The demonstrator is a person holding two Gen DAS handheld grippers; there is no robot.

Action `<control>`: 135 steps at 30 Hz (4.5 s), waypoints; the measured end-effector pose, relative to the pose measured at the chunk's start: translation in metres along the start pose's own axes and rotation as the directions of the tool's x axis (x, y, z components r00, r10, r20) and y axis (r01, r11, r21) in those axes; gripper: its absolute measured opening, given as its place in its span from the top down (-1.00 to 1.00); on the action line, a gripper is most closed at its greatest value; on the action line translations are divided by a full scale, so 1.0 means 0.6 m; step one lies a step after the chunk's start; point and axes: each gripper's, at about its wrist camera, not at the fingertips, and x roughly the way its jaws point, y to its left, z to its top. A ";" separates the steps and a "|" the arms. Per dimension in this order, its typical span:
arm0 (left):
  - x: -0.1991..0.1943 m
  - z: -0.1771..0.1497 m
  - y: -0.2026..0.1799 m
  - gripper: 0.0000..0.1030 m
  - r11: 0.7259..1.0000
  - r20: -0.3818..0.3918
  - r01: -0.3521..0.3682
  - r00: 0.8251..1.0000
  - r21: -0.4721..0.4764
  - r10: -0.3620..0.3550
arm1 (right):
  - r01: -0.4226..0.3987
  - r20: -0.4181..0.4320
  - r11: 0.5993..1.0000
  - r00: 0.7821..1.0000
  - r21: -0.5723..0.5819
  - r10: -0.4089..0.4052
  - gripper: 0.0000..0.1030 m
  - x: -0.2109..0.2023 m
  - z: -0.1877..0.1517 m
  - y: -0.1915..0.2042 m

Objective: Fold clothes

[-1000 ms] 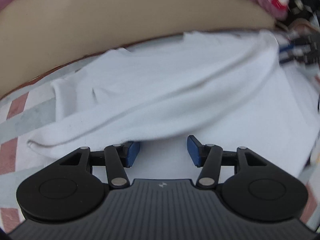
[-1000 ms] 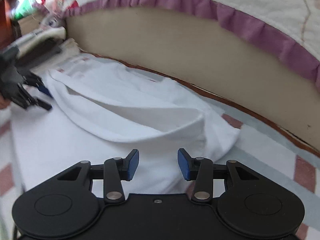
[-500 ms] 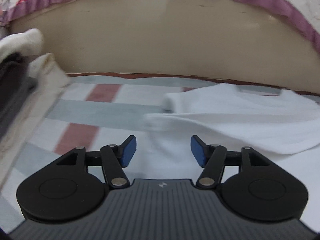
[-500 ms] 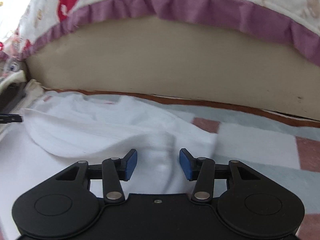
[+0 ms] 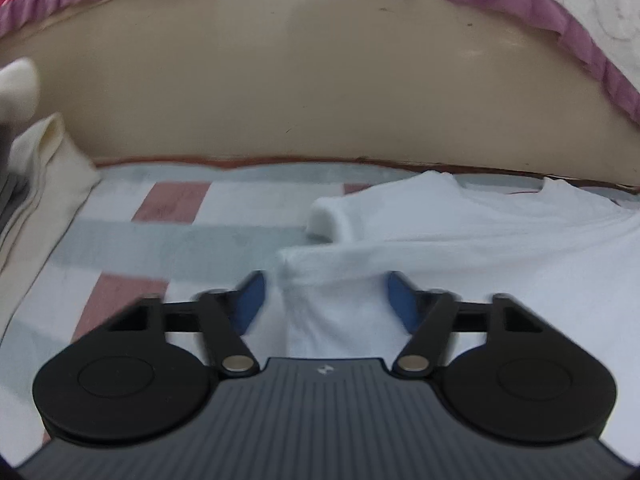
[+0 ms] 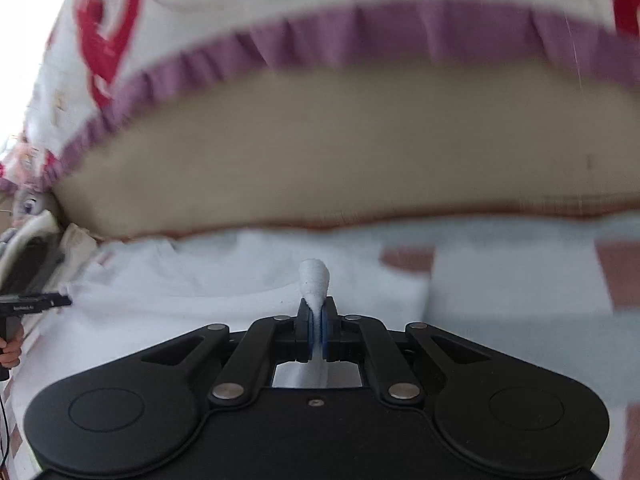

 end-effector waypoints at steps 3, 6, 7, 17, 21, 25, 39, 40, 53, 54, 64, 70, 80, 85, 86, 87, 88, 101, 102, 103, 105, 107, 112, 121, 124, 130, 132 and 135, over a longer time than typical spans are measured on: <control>-0.004 0.002 -0.010 0.83 1.000 0.021 -0.008 1.000 0.016 0.008 | -0.033 0.028 0.999 0.999 0.000 0.033 0.89 -0.014 0.003 0.006; -0.009 0.005 -0.019 0.84 0.999 0.044 -0.017 0.999 0.033 0.016 | -0.078 0.083 0.997 0.993 -0.016 0.079 0.89 -0.025 0.019 0.017; -0.025 0.006 -0.024 0.84 0.999 0.060 -0.016 0.998 0.040 0.014 | -0.097 0.101 0.995 0.990 -0.023 0.099 0.89 -0.034 0.024 0.022; -0.089 0.063 -0.043 0.84 0.999 0.146 -0.038 0.989 0.027 0.034 | -0.172 0.198 0.985 0.965 -0.013 0.172 0.90 -0.131 0.060 0.055; -0.037 0.102 -0.051 0.84 0.997 0.155 -0.066 0.986 0.049 0.058 | -0.149 0.245 0.989 0.958 -0.005 0.146 0.90 -0.140 0.081 0.044; 0.014 0.141 -0.059 0.82 0.993 0.164 -0.094 0.983 0.071 0.082 | -0.082 0.253 0.995 0.965 0.049 0.067 0.90 -0.098 0.100 0.008; 0.007 0.069 -0.064 0.63 0.966 -0.125 -0.259 0.958 0.014 0.259 | 0.006 0.020 0.942 1.000 0.337 -0.013 0.35 -0.033 0.044 -0.055; -0.009 0.054 -0.063 0.63 0.971 -0.161 -0.237 0.959 0.000 0.234 | -0.017 0.014 0.930 1.000 0.368 0.013 0.34 -0.041 0.040 -0.055; -0.103 -0.082 -0.062 0.33 0.978 -0.278 -0.170 0.952 -0.124 0.130 | 0.114 -0.335 0.943 0.942 0.312 -0.003 -0.07 -0.133 -0.086 0.079; -0.103 -0.085 -0.063 0.26 0.979 -0.276 -0.165 0.953 -0.121 0.127 | 0.147 -0.372 0.952 0.927 0.267 -0.039 -0.07 -0.129 -0.089 0.089; -0.091 -0.113 -0.082 0.20 0.957 -0.333 -0.286 0.900 0.037 0.282 | 0.251 -0.466 0.966 0.864 0.069 -0.191 0.93 -0.142 -0.094 0.093; -0.114 -0.112 -0.061 0.14 0.940 -0.345 -0.336 0.877 0.058 0.335 | 0.368 -0.541 0.927 0.767 -0.070 -0.346 0.79 -0.126 -0.106 0.109; -0.171 -0.133 0.045 0.19 0.847 -0.347 -0.190 0.938 -0.497 0.007 | 0.271 -0.229 0.852 0.956 0.448 -0.184 -0.34 -0.230 -0.093 0.100; -0.189 -0.113 -0.050 0.19 0.915 -0.181 -0.022 0.982 -0.402 -0.055 | 0.250 -0.251 0.659 0.963 0.709 -0.094 -0.33 -0.203 -0.163 0.073; -0.191 -0.109 -0.077 0.19 0.933 -0.156 0.010 0.985 -0.359 -0.070 | 0.249 -0.252 0.626 0.964 0.739 -0.086 -0.33 -0.198 -0.171 0.068; -0.188 -0.111 -0.103 0.19 0.945 -0.138 0.035 0.987 -0.325 -0.083 | 0.249 -0.249 0.594 0.965 0.765 -0.084 -0.33 -0.193 -0.177 0.065; -0.178 -0.115 -0.132 0.19 0.949 -0.137 0.053 0.985 -0.311 -0.100 | 0.253 -0.246 0.568 0.965 0.783 -0.091 -0.34 -0.190 -0.185 0.063; -0.098 -0.170 -0.320 0.18 0.984 -0.162 0.137 0.975 -0.111 -0.154 | 0.094 0.094 0.654 0.965 0.750 -0.246 0.73 -0.131 -0.212 0.099; -0.092 -0.172 -0.316 0.19 0.983 -0.167 0.133 0.974 -0.126 -0.153 | 0.095 0.107 0.660 0.960 0.745 -0.259 0.73 -0.133 -0.210 0.101; -0.086 -0.174 -0.313 0.19 0.982 -0.171 0.129 0.973 -0.140 -0.153 | 0.118 0.117 0.688 0.952 0.716 -0.284 0.73 -0.138 -0.202 0.109; -0.083 -0.170 -0.314 0.19 0.983 -0.188 0.126 0.971 -0.136 -0.151 | 0.154 0.140 0.751 0.939 0.641 -0.313 0.73 -0.145 -0.182 0.131; -0.082 -0.166 -0.313 0.19 0.983 -0.207 0.122 0.967 -0.138 -0.149 | 0.145 0.177 0.798 0.937 0.585 -0.300 0.73 -0.153 -0.168 0.147; -0.078 -0.146 -0.295 0.18 0.979 -0.268 0.122 0.950 -0.161 -0.162 | 0.141 0.181 0.922 0.959 0.361 -0.217 0.74 -0.141 -0.104 0.208; -0.106 -0.071 -0.137 0.56 0.902 -0.190 0.204 0.937 -0.382 -0.292 | -0.170 0.138 0.985 0.976 -0.020 0.171 0.75 -0.030 0.014 0.461; -0.132 -0.070 -0.070 0.56 0.894 -0.158 0.184 0.950 -0.409 -0.268 | -0.258 0.036 0.965 0.965 -0.046 0.259 0.75 0.028 -0.007 0.529; -0.114 -0.120 0.010 0.57 0.865 -0.156 0.048 0.977 -0.500 -0.145 | -0.211 -0.195 0.975 0.962 -0.071 0.194 0.76 0.169 -0.082 0.584; -0.090 -0.123 0.022 0.56 0.826 -0.192 0.035 0.966 -0.562 -0.172 | -0.212 -0.212 0.975 0.958 -0.060 0.195 0.76 0.176 -0.094 0.583; -0.081 -0.105 0.027 0.56 0.796 -0.152 0.098 0.961 -0.597 -0.232 | -0.220 -0.196 0.975 0.958 -0.037 0.208 0.75 0.161 -0.101 0.576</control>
